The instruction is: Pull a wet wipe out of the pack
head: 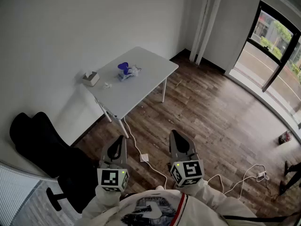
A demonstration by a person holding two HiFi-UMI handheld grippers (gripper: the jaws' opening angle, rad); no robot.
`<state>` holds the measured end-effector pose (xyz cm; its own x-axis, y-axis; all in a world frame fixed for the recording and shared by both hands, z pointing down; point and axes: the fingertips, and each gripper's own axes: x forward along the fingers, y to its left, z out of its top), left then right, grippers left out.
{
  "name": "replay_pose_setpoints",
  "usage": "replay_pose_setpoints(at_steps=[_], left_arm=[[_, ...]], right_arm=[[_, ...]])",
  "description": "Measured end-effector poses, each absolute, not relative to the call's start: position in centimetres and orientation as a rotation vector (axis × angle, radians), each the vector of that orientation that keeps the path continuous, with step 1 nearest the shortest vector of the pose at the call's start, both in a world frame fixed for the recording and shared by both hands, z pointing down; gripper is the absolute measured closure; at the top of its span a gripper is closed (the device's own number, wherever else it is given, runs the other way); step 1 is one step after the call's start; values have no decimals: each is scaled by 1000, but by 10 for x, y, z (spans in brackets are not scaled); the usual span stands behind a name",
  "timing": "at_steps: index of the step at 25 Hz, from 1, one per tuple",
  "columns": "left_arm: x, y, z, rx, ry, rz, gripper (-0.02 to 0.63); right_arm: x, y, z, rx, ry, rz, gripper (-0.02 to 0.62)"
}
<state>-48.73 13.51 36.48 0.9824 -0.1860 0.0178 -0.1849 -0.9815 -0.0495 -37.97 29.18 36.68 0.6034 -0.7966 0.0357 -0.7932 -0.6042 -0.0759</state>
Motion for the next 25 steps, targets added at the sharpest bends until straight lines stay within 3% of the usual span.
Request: replay_pose_setpoints(at_steps=[14, 25], left_arm=[[-451, 191, 391, -3096, 70, -133, 601], [-387, 251, 392, -3074, -73, -126, 601]], right_arm=[[-372, 349, 382, -2817, 1164, -178, 592], [-325, 431, 385, -2837, 966, -142, 591]])
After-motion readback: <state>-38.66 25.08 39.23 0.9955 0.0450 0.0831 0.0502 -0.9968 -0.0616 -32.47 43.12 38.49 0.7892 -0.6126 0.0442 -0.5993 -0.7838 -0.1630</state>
